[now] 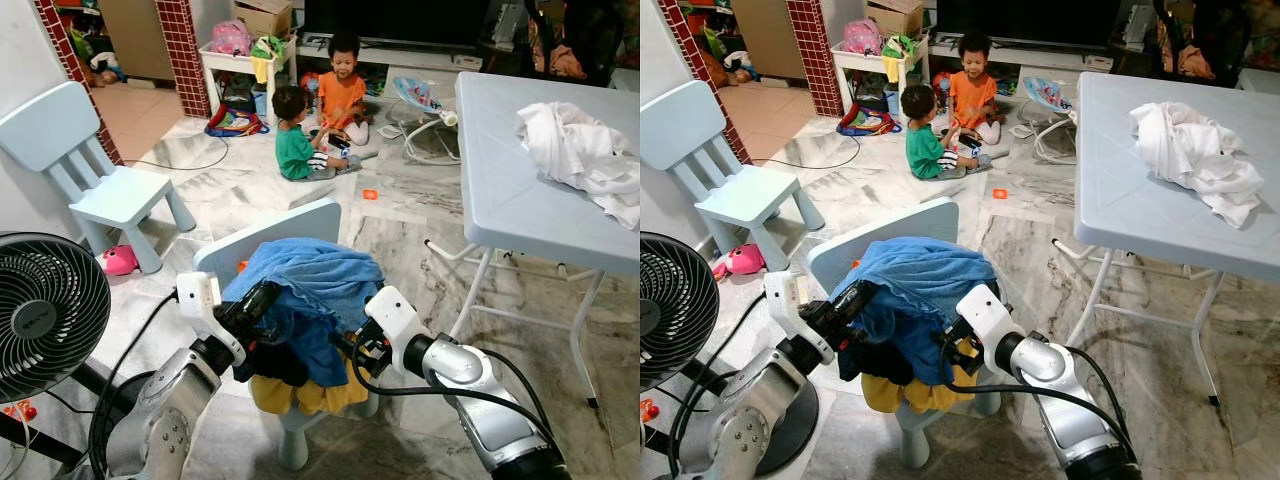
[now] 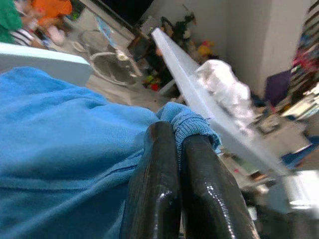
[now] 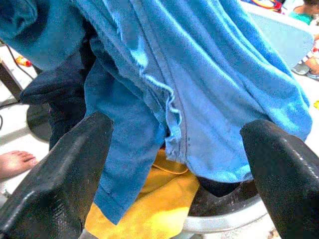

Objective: Hang hanger

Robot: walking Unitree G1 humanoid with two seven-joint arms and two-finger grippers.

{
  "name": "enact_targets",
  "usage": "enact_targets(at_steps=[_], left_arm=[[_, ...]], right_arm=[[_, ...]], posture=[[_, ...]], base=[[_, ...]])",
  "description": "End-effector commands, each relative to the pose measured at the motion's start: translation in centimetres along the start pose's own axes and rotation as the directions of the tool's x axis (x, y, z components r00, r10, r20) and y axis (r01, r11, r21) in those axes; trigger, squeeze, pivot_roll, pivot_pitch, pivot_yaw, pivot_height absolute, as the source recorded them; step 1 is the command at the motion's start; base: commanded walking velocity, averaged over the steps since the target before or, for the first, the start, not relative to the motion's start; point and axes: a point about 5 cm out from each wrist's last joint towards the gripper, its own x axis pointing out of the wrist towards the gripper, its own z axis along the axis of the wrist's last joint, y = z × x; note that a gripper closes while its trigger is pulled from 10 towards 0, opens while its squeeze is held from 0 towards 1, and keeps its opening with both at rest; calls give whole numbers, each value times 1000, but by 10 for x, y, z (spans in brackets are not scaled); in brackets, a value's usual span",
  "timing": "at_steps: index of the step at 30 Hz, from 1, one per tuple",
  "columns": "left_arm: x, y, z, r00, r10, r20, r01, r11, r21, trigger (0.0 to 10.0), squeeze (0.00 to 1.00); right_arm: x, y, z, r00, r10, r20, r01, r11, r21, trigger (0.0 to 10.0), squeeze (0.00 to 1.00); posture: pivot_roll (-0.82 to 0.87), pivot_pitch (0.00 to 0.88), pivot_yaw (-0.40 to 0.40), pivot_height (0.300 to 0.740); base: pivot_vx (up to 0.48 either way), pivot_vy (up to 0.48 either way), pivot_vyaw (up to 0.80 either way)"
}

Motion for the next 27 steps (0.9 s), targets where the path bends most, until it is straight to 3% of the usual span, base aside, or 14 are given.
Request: enact_targets(at_steps=[1, 8, 10, 11, 12, 13, 14, 15, 16, 18, 19, 20, 24, 27], left_arm=[[5, -11, 8, 998, -60, 16, 61, 998, -12, 0, 0], [7, -14, 7, 996, -80, -34, 79, 997, -22, 275, 0], [6, -5, 7, 998, -18, -62, 20, 999, 31, 4000, 0], [5, -3, 7, 997, -2, -71, 5, 999, 50, 4000, 0], [4, 2, 9, 996, 33, -78, -22, 990, 138, 9176, 0], [4, 4, 11, 995, 54, -80, -37, 979, 203, 9176, 0], [3, 9, 16, 994, 86, -72, -59, 947, 314, 7882, 0], [3, 9, 16, 994, 86, -72, -59, 947, 314, 7882, 0], [2, 13, 23, 991, 122, -50, -95, 920, 380, 7765, 0], [2, 13, 23, 991, 122, -50, -95, 920, 380, 7765, 0], [-4, 21, 36, 983, 182, -20, -146, 846, 512, 8941, 0], [-6, 23, 40, 979, 201, -15, -159, 818, 553, 9843, 0], [-11, 30, 44, 968, 252, -9, -194, 766, 612, 10000, 0], [-17, 36, 30, 957, 291, -6, -228, 762, 606, 10000, 0]], right_arm=[[1, -4, 3, 1000, -3, 11, 3, 1000, -1, 10000, 0], [2, -3, 3, 1000, -6, 10, 5, 1000, 0, 10000, 0], [2, -3, 2, 1000, -8, 11, 8, 1000, 3, 10000, 0], [2, -4, 2, 1000, -10, 11, 9, 1000, 4, 10000, 0], [2, -4, 2, 1000, -15, 13, 15, 1000, 8, 10000, 0], [2, -4, 2, 1000, -18, 15, 18, 1000, 11, 10000, 0], [1, -5, 2, 999, -29, 20, 28, 999, 24, 10000, 0], [1, -5, 2, 999, -29, 20, 28, 999, 24, 10000, 0], [1, -6, 0, 999, -39, 20, 38, 999, 38, 10000, 0], [1, -6, 0, 999, -39, 20, 38, 999, 38, 10000, 0], [1, -7, -2, 999, -49, 23, 48, 997, 55, 10000, 0], [2, -6, -3, 998, -50, 23, 48, 997, 58, 10000, 0], [3, -5, -4, 998, -58, 36, 55, 995, 81, 10000, 0], [1, -6, -3, 991, -104, 84, 92, 986, 136, 10000, 0]], posture=[[-54, 11, -44, 736], [-59, 3, -35, 736], [-59, 0, -36, 736], [-59, 0, -36, 736], [-59, 0, -36, 736], [-59, 0, -36, 736], [-51, 0, -43, 736], [-51, 0, -43, 736], [-45, 0, -47, 736], [-45, 0, -47, 736], [-33, 0, -40, 736], [-24, 0, -36, 736], [-19, 0, -28, 736], [-23, 0, -7, 736]], base=[[0, 0, 0], [0, 0, 0], [0, 0, 0], [0, 0, 0], [0, 0, 0], [0, 0, 0], [0, 0, 0], [0, 0, 0], [0, 0, 0], [0, 0, 0], [0, 0, 0], [0, 0, 0], [0, 0, 0], [0, 0, 0]])
